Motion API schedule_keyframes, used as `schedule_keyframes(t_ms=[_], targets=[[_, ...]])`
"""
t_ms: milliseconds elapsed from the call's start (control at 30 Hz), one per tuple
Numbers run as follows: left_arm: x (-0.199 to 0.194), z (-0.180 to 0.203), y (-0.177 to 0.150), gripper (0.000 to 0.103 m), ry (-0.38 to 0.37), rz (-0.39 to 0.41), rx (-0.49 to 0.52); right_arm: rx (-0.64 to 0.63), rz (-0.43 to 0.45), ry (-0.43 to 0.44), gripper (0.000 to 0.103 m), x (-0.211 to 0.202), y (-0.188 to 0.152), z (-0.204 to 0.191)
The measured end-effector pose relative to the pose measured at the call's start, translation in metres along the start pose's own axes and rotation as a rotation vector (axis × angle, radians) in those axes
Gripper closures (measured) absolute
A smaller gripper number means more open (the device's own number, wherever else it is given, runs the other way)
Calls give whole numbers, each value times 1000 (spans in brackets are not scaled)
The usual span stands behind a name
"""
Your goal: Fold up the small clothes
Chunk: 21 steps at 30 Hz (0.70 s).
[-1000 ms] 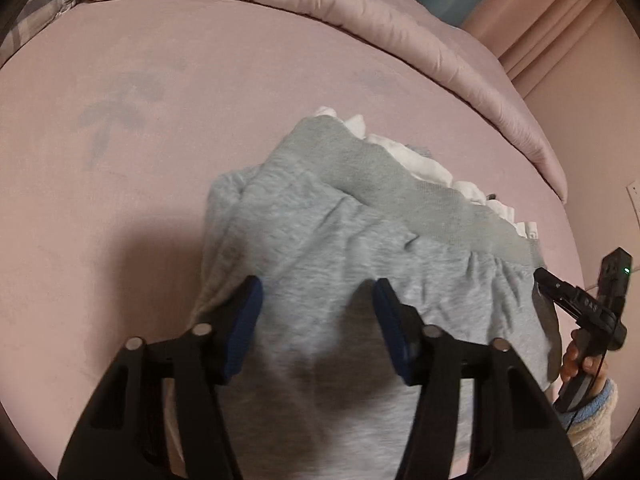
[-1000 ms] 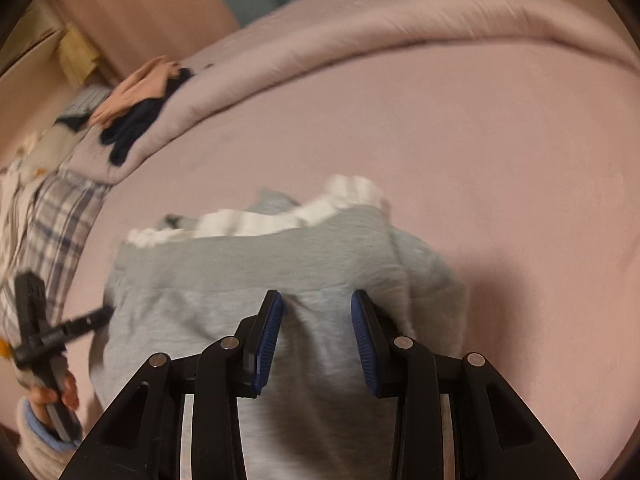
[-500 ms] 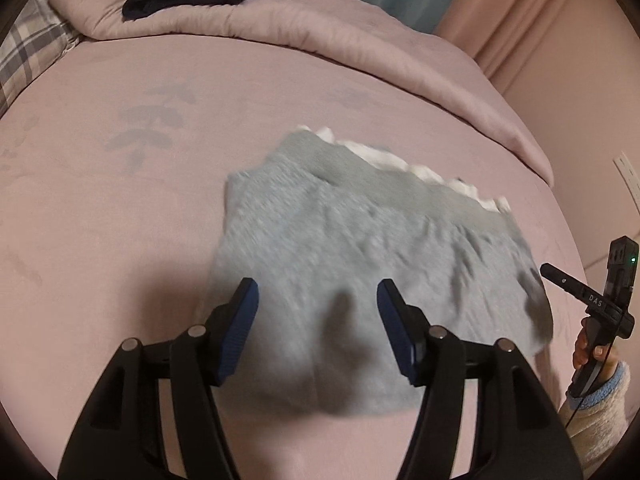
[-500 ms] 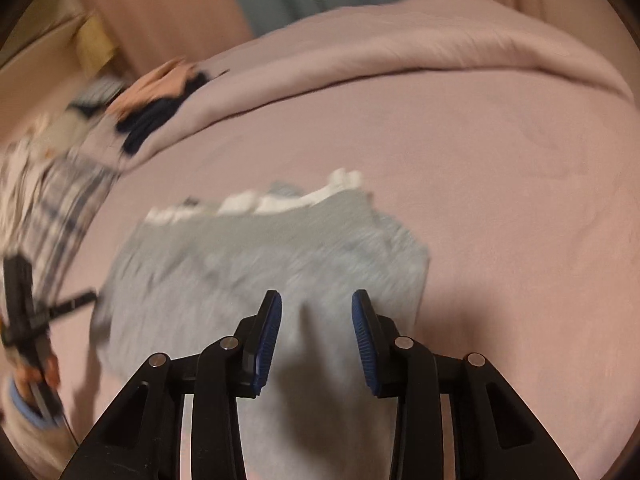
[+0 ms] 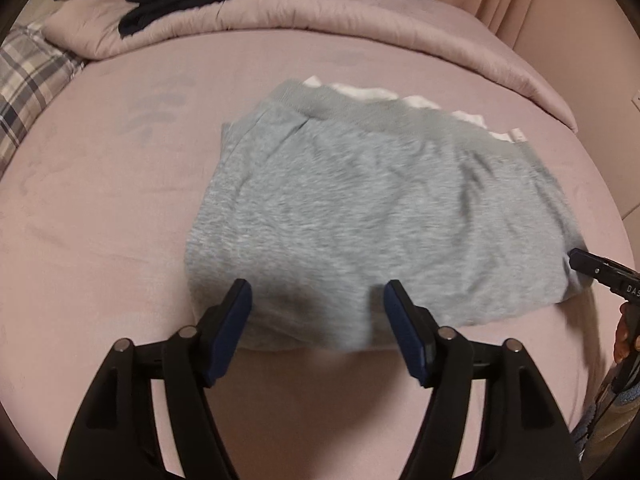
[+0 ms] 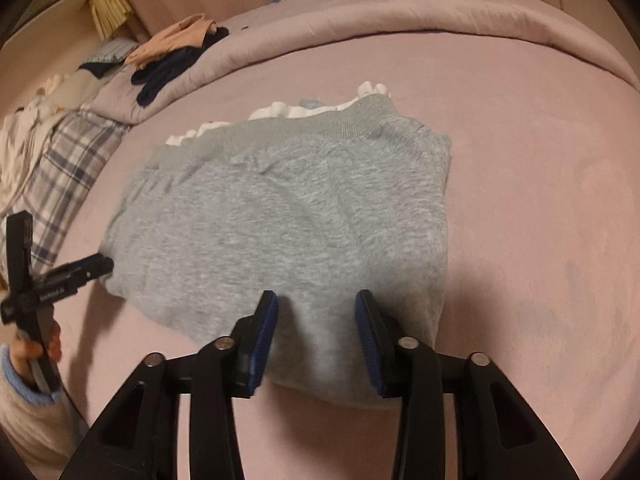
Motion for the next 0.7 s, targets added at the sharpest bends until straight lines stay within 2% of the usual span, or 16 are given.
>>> schedule_keyframes(t_ms=[67,133,333,400,433,467,700], targets=[[-9,4,-3,30,4,16,12,25,14,21,55,-9,-6,1],[-15,9,-6,25,3,19,19,56,28,45,54,-15,-17,-2],[-33,16,-10,21,-15,30,22,167,32,133,51,-27,-38,2],[-38,20,-10,21,-14,43,22,204,32,157,43,-31,-43,4],[-41,21,-12,20,-13,47,23,217,30,165,36,-31,-44,4],[-43,23,-13,20,-11,52,26,231,27,174,34,-33,-47,6],[-54,33,-19,19,-26,59,27,311,17,201,34,-34,-64,8]])
Point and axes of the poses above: each gripper's, at about its wrist camera, not at the fingertips, and x roughly the way its jaws point, z to its right, y to its top, the point moved 3 cm from there along x, roughly the way its jaws point, and after that the axes turned 2 degrees about -x, right-handed, at the moved point
